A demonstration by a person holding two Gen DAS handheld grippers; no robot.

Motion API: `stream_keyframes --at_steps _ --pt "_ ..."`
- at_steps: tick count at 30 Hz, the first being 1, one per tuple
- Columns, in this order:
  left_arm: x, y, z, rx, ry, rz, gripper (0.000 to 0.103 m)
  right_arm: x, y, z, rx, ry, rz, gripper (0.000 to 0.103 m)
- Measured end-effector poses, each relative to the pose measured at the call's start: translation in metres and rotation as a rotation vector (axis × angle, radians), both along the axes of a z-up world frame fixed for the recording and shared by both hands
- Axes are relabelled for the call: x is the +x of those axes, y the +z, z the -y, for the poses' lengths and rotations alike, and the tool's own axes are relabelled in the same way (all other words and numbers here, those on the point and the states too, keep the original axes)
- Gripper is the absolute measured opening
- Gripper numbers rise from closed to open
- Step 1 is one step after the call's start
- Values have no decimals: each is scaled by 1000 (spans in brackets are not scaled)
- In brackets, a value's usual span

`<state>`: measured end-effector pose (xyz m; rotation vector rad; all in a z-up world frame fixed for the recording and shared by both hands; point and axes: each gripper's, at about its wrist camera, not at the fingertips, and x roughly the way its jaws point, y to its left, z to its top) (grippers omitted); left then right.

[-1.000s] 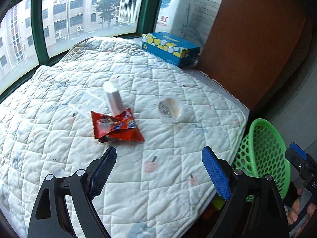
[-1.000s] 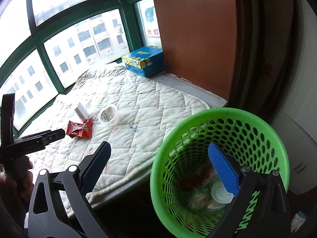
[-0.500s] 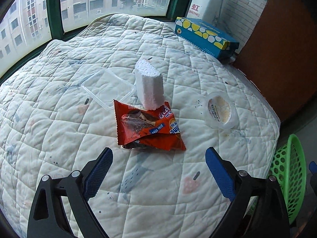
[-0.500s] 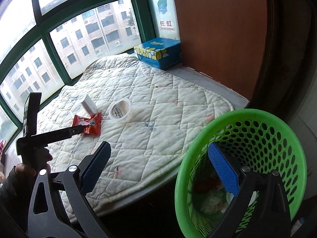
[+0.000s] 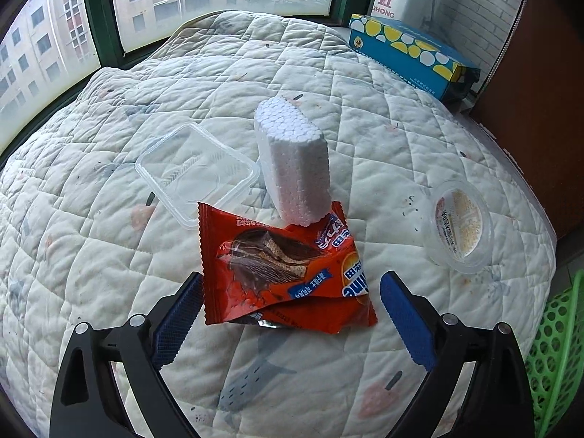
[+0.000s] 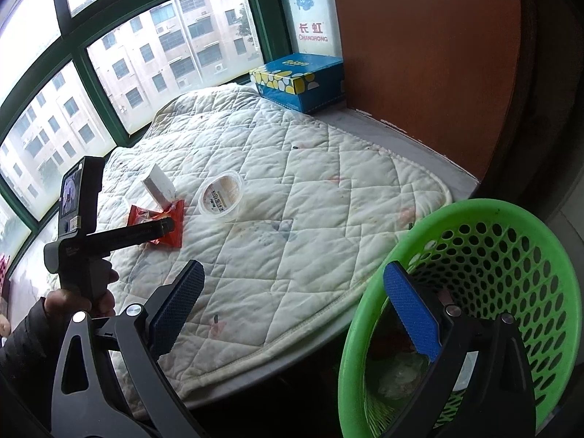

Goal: Collect trash
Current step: 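Close the left tool on the red snack wrapper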

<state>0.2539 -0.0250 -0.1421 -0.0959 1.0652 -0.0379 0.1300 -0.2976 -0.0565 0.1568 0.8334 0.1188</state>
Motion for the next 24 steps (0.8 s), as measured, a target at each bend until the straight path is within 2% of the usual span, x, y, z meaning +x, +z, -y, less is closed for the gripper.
stream_keyframes --at_steps 2,4,10,16,24 --pt "1 -2 -1 -9 -3 -1 91 2 -1 -2 0 5 -1 97" --pt "0 -3 -1 -16 -17 -2 77 3 -2 -3 0 8 -3 97" --pt "-11 0 -8 -55 -31 8 65 9 -4 -11 -4 26 -4 97" --pt "-31 14 -23 -84 -31 32 61 19 -9 -24 10 56 -15 97" --pt "-67 30 -52 -121 -25 49 60 47 -19 -52 -7 121 -23 97"
